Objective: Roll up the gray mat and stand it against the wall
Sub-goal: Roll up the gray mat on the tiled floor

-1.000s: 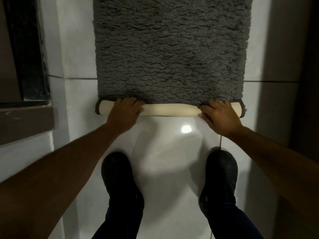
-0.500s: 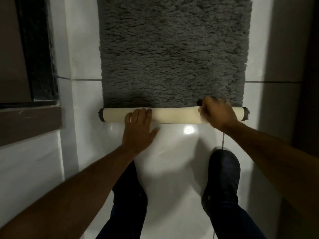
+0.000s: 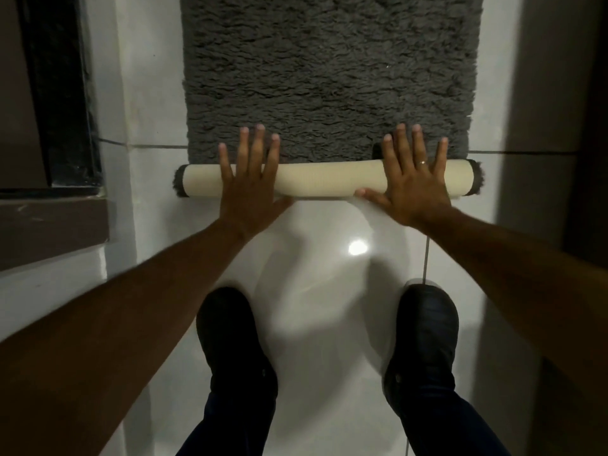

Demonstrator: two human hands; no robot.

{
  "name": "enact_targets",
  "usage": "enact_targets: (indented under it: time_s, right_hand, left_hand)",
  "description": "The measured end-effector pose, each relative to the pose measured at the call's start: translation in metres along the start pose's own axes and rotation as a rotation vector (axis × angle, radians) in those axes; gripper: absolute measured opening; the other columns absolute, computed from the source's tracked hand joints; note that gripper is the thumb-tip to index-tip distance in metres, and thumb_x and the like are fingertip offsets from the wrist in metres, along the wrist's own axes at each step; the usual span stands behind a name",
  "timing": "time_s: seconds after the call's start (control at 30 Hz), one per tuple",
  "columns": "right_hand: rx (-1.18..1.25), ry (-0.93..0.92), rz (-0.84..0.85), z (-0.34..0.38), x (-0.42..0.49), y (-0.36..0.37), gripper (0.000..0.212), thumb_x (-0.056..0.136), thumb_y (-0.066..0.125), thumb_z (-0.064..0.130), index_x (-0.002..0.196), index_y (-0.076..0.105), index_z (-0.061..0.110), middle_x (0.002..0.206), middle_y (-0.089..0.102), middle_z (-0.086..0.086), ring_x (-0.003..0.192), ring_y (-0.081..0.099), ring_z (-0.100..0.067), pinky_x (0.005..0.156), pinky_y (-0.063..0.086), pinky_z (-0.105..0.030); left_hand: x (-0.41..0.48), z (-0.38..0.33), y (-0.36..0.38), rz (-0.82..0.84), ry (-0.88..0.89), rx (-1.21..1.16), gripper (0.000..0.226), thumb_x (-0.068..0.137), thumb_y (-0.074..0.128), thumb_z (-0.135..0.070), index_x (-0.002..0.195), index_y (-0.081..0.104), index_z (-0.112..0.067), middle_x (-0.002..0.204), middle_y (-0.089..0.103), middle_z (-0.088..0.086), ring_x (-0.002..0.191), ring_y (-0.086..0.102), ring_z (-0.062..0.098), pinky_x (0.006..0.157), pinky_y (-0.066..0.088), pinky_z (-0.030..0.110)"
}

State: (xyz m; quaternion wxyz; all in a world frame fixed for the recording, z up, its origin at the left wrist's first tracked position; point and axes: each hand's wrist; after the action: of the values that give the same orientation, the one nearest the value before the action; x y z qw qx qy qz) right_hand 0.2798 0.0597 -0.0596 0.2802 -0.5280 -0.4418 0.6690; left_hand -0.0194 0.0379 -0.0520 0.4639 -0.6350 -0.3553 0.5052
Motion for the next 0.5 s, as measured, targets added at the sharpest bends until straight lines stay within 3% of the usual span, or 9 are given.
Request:
enact_targets:
  time_s: [0.1, 0.17, 0.23, 0.3, 0.4, 0.5]
  right_hand:
    - [-0.015, 0.018, -0.012, -0.007, 0.018, -0.016, 0.102, 0.086, 0.015, 0.083, 0.157, 0.005, 0.01, 0.166, 0.001, -0.018, 0.152, -0.005, -0.037, 0.114, 0.0, -0.072]
    - [0.008, 0.007, -0.063, -0.004, 0.02, -0.024, 0.097, 0.088, 0.02, 0.079, 0.156, 0.015, 0.011, 0.164, 0.012, -0.019, 0.152, 0.002, -0.038, 0.113, 0.002, -0.073]
    - [0.051, 0.009, -0.13, 0.0, 0.015, -0.024, 0.088, 0.091, 0.027, 0.075, 0.152, 0.027, 0.011, 0.161, 0.024, -0.018, 0.151, 0.011, -0.038, 0.113, 0.005, -0.073]
    - [0.05, 0.003, -0.148, -0.002, 0.01, -0.02, 0.092, 0.088, 0.035, 0.077, 0.151, 0.028, 0.01, 0.159, 0.028, -0.018, 0.149, 0.016, -0.039, 0.115, 0.004, -0.07]
    - [-0.036, -0.024, -0.101, -0.013, 0.017, -0.022, 0.099, 0.08, 0.059, 0.068, 0.15, 0.027, 0.007, 0.15, 0.038, -0.024, 0.138, 0.034, -0.043, 0.114, 0.015, -0.068]
    - [-0.067, -0.065, -0.089, -0.018, 0.02, -0.027, 0.075, 0.083, 0.065, 0.053, 0.136, 0.041, 0.006, 0.13, 0.055, -0.025, 0.118, 0.05, -0.044, 0.104, 0.032, -0.066]
  left_hand:
    - [-0.006, 0.002, -0.001, -0.072, -0.045, -0.04, 0.092, 0.085, 0.059, -0.055, 0.154, 0.019, -0.012, 0.16, 0.021, 0.02, 0.148, 0.012, 0.04, 0.115, 0.007, 0.067]
    - [-0.007, 0.005, 0.0, 0.04, -0.024, -0.028, 0.102, 0.078, 0.071, -0.049, 0.155, 0.016, -0.011, 0.16, 0.022, 0.02, 0.148, 0.01, 0.04, 0.115, 0.007, 0.067]
    - [0.011, 0.013, -0.003, 0.11, -0.019, -0.001, 0.116, 0.069, 0.077, -0.056, 0.155, 0.013, -0.012, 0.16, 0.02, 0.021, 0.148, 0.01, 0.04, 0.115, 0.003, 0.066]
    - [0.038, 0.02, -0.009, 0.159, -0.058, 0.013, 0.119, 0.063, 0.081, -0.058, 0.153, 0.018, -0.014, 0.156, 0.027, 0.022, 0.145, 0.018, 0.042, 0.114, 0.006, 0.066]
    - [0.055, 0.023, -0.011, 0.131, -0.084, 0.044, 0.09, 0.068, 0.081, -0.047, 0.14, 0.039, -0.012, 0.135, 0.048, 0.025, 0.124, 0.043, 0.042, 0.11, 0.024, 0.063]
    - [0.041, 0.021, -0.009, 0.047, -0.045, 0.095, 0.057, 0.078, 0.071, -0.038, 0.122, 0.052, -0.008, 0.115, 0.059, 0.024, 0.105, 0.053, 0.041, 0.097, 0.039, 0.056]
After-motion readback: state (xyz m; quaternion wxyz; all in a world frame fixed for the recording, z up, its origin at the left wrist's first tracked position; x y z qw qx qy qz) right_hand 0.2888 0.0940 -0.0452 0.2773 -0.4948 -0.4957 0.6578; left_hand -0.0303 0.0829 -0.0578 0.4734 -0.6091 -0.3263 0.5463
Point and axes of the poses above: each hand's wrist, its own x-axis towards the middle knuckle, its own y-axis out of the palm, z = x × y
